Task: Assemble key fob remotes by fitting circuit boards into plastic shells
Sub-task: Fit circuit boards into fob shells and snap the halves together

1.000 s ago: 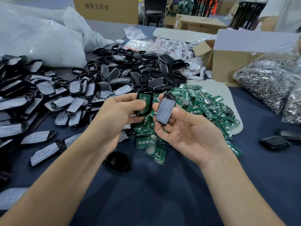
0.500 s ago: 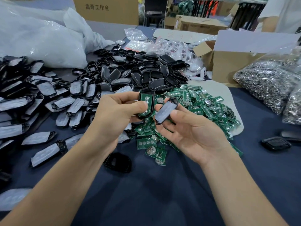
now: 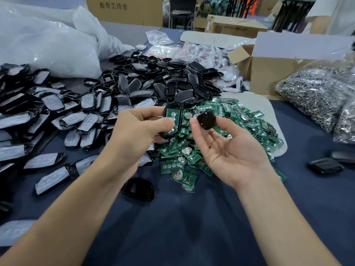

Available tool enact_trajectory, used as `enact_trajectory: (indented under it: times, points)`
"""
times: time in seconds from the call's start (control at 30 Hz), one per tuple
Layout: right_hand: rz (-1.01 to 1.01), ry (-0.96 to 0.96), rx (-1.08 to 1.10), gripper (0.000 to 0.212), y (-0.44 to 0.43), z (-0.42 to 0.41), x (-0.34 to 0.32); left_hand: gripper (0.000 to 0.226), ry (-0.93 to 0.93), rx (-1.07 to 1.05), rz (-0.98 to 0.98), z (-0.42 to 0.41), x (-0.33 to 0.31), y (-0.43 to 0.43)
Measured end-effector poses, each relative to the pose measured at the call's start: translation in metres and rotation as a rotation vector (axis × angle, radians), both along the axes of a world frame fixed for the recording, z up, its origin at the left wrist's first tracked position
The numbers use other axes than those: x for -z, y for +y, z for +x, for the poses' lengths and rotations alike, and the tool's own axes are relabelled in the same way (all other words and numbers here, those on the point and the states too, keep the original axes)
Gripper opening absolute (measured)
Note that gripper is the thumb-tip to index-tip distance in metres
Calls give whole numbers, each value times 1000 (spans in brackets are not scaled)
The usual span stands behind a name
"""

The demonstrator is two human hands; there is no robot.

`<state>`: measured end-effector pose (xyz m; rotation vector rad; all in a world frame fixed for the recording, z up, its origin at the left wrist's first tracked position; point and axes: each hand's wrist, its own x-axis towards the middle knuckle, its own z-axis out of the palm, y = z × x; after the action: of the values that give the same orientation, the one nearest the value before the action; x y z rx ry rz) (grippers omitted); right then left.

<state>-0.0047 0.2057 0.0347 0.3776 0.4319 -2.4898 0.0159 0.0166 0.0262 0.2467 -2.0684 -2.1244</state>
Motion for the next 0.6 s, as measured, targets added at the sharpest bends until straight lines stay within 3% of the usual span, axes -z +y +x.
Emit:
enact_trajectory:
  times: [0.13,0.33,0.5,0.6]
  points:
    - [0,-25,6,43,1,1,-2,29,-7,-7,3,0,-1,1]
    - [61,-27,23,43,-1,3,-4,18,-44,3,24,0,0,0]
    - [289,61,45,35,-5,4,-3,26,-39,22,20,1,-1,2]
    - [403,89,58,21,-8,5,-3,15,-48,18,34,1,-1,2]
